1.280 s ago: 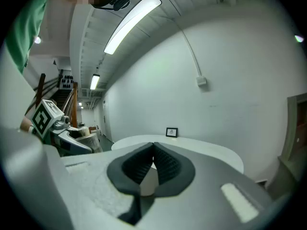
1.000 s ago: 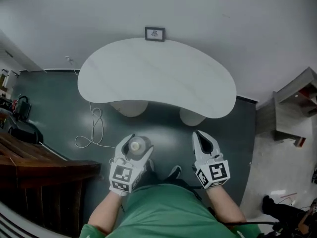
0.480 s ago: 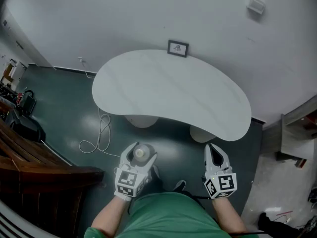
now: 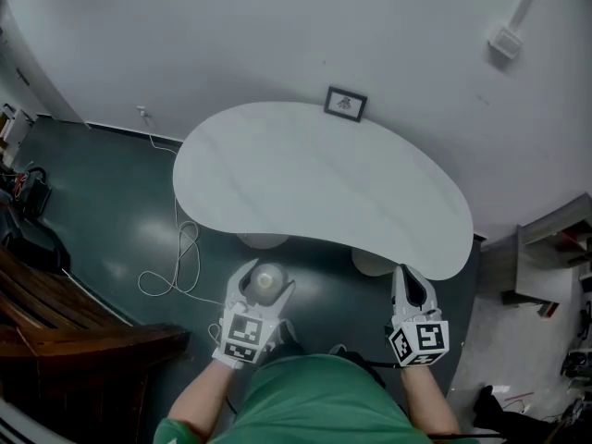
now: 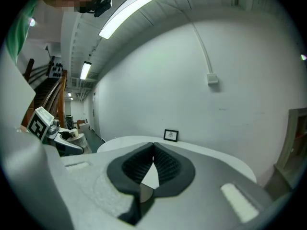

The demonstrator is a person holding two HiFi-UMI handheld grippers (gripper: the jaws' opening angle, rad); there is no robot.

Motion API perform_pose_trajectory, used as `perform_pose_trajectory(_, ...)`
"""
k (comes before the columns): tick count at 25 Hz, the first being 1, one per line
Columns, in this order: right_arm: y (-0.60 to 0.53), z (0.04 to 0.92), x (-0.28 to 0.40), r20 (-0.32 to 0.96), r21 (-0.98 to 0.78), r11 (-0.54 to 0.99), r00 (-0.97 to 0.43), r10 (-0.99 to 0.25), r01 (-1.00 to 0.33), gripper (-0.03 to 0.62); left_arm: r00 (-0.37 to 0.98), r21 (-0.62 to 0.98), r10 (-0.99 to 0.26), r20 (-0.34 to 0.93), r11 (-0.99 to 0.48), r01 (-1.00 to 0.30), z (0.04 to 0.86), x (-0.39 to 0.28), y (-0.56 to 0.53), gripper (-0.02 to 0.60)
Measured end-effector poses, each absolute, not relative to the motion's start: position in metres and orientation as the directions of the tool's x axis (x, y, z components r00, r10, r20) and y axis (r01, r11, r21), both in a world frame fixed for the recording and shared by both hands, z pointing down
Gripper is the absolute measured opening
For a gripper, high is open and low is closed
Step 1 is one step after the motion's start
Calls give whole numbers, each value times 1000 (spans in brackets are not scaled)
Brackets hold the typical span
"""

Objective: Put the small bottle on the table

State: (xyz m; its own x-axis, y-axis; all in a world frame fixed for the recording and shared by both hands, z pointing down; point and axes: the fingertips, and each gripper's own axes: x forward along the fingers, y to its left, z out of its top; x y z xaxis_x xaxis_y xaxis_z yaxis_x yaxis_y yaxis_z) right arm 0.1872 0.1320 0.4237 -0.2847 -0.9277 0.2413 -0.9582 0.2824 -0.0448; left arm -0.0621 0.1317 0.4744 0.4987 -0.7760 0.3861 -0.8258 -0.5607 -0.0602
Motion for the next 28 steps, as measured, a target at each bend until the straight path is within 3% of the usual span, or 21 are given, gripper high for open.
perform_pose_trajectory(10, 112, 421, 141, 251, -21, 292, -288, -924, -956, 3, 515, -35, -766, 385, -569, -821, 488, -98, 104, 345)
perform_pose_trajectory(28, -18, 450, 122, 252, -107, 478, -489, -835, -872, 3, 405, -41, -805, 433, -467, -884, 498, -88, 30, 345)
